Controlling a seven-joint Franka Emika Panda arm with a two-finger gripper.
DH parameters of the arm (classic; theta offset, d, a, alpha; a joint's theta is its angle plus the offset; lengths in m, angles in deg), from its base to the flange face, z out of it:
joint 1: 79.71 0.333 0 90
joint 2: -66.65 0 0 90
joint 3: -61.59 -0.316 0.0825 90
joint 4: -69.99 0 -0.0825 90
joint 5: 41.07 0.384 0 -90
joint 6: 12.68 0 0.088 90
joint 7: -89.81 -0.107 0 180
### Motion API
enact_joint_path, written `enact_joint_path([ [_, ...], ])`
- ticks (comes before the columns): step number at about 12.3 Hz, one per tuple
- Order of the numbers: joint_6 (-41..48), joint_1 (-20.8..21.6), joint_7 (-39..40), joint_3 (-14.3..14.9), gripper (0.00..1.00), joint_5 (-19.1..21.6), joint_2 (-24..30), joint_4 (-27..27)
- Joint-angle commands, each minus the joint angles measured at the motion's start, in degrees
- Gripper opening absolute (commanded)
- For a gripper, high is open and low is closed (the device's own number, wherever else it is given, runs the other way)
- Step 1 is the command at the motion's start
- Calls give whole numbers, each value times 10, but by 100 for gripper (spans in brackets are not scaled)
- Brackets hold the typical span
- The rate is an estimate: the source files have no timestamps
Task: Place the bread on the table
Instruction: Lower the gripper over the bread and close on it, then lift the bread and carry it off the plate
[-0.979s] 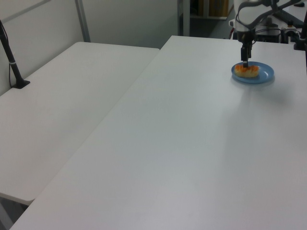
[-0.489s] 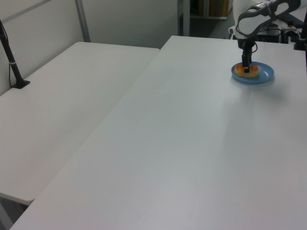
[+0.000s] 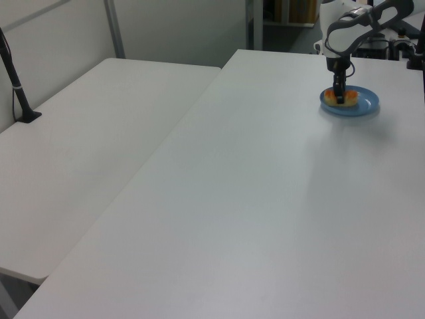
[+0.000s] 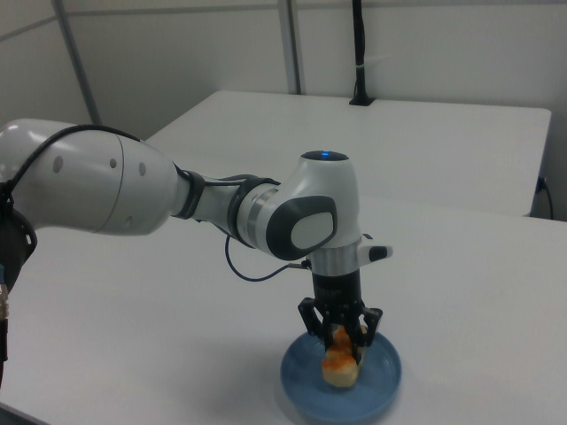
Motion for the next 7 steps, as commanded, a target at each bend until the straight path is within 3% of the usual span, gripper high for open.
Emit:
enact_joint_path([
  [1,24,2,1,-1,47,-4,39,1],
  [4,49,36,-17,-1,48,17,37,-51],
  [7,42,67,-87,-1,49,24,3,-109],
])
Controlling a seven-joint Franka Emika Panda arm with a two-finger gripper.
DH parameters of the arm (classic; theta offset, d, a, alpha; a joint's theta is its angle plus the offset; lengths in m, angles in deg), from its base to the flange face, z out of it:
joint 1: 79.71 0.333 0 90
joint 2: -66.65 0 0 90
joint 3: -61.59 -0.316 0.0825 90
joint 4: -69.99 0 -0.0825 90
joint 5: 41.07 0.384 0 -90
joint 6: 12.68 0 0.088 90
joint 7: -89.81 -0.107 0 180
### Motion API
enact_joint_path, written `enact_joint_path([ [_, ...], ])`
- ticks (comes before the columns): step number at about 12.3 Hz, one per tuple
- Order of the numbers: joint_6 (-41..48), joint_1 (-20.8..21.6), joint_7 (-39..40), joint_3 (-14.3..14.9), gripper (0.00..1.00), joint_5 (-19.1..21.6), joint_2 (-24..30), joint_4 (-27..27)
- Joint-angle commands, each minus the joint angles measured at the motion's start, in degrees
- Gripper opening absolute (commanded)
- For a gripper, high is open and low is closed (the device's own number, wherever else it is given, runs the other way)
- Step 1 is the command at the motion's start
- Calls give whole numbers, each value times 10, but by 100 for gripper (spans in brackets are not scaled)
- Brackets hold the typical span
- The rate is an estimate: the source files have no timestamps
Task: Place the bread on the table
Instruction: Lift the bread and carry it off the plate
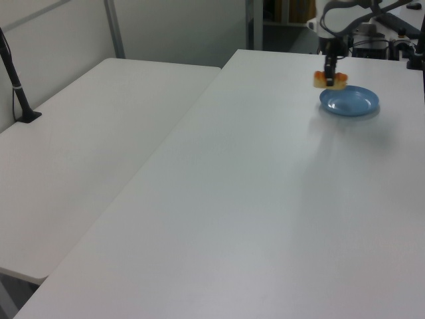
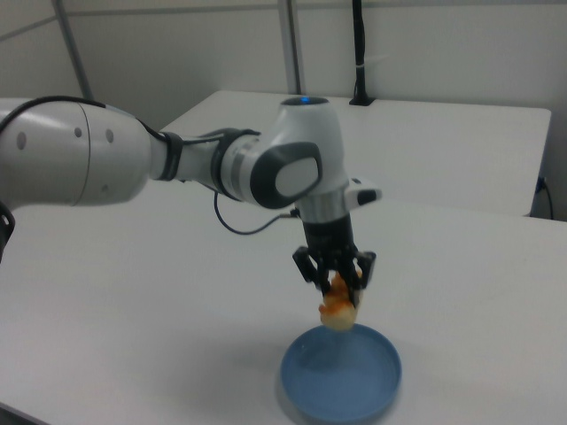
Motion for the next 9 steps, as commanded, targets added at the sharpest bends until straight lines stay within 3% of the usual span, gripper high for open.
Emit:
enact_joint_path([
  [1,11,40,-77,4,49,9,-39,-66],
  [3,-25,57,-115,4,50,8,-76,-100],
  [6,-163,70,-231,4,53,5,-127,-100],
  [8,-196,74,-246,4,55,3,-142,-99],
  [9,-197,74,-245,4,60,1,-145,-99],
])
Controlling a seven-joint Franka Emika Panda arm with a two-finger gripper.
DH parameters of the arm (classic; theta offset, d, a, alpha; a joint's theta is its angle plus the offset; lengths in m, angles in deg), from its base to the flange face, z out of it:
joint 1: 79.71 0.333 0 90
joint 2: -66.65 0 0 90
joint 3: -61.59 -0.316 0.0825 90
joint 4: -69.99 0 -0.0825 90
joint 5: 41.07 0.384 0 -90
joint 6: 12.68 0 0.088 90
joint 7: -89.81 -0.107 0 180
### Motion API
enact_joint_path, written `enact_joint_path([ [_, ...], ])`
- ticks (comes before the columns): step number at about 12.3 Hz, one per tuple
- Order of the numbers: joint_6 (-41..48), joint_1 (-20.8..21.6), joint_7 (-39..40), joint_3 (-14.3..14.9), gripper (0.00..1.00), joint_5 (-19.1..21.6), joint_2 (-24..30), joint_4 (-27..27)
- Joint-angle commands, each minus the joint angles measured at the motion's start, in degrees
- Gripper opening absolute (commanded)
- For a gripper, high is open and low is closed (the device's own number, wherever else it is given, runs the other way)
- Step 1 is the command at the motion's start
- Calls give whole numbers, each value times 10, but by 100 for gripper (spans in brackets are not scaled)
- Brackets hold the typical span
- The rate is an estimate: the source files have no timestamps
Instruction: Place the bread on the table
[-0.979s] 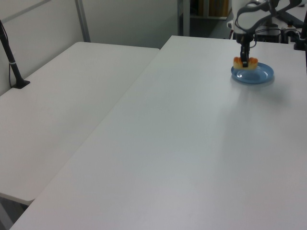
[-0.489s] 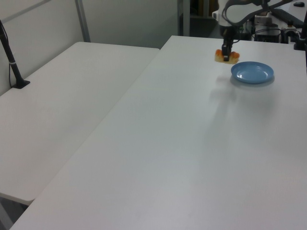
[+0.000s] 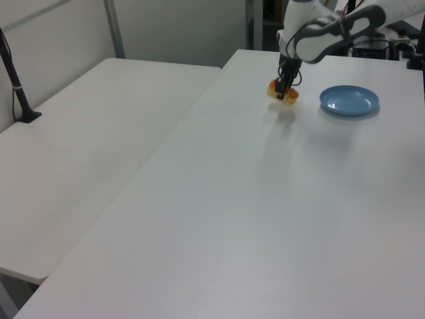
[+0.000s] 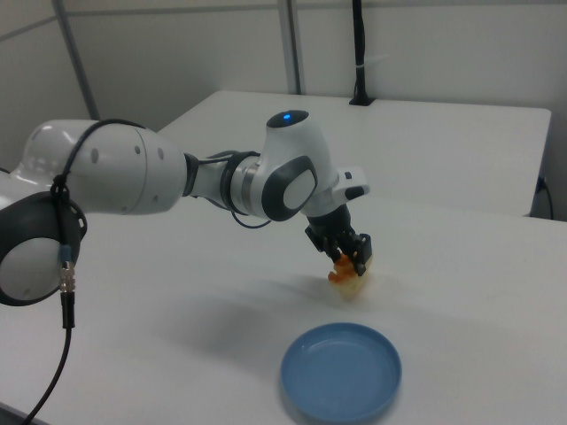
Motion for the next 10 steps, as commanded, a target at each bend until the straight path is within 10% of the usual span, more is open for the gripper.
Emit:
enact_joint_path([
  [1,-11,8,-17,6,71,-2,-17,-17],
  [3,-11,9,-14,5,100,-6,-17,-16],
  [10,88,76,-57,6,100,0,77,-20],
])
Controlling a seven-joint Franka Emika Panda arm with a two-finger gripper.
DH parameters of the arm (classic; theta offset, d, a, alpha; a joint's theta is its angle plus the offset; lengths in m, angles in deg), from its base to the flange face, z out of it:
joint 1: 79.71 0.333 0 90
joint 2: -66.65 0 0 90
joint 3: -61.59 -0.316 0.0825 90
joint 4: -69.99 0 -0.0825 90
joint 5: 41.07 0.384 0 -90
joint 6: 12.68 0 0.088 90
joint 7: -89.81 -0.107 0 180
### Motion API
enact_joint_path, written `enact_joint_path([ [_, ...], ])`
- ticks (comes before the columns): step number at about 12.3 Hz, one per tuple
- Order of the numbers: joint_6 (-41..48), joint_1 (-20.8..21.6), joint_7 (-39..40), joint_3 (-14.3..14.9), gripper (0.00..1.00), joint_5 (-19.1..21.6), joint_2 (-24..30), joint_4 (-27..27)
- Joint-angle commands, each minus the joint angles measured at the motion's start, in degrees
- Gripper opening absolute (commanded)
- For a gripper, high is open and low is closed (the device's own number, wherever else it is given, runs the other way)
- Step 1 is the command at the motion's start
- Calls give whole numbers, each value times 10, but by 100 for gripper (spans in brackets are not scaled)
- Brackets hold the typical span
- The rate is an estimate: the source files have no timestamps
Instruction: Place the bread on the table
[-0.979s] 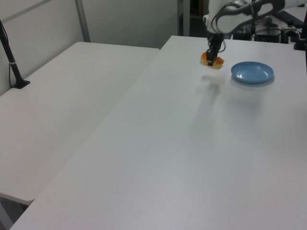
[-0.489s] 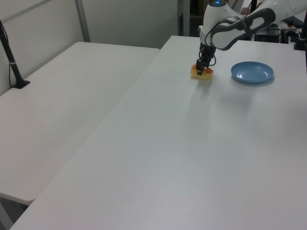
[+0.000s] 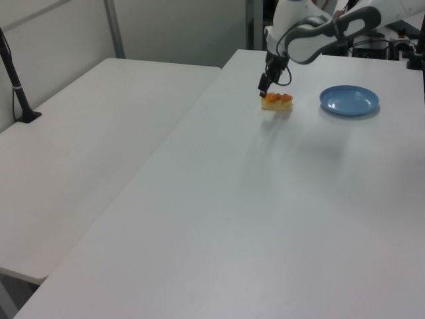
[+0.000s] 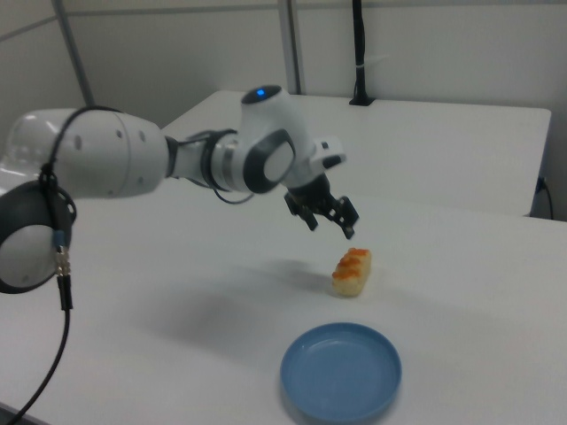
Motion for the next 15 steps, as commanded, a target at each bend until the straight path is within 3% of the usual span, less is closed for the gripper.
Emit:
enact_joint_path([
  [1,144,42,-48,5,100,6,100,12],
  [6,337,121,-80,5,100,16,203,20],
  [10,370,150,-93,12,100,59,250,34],
  [15,407,163,-92,24,100,60,254,31],
])
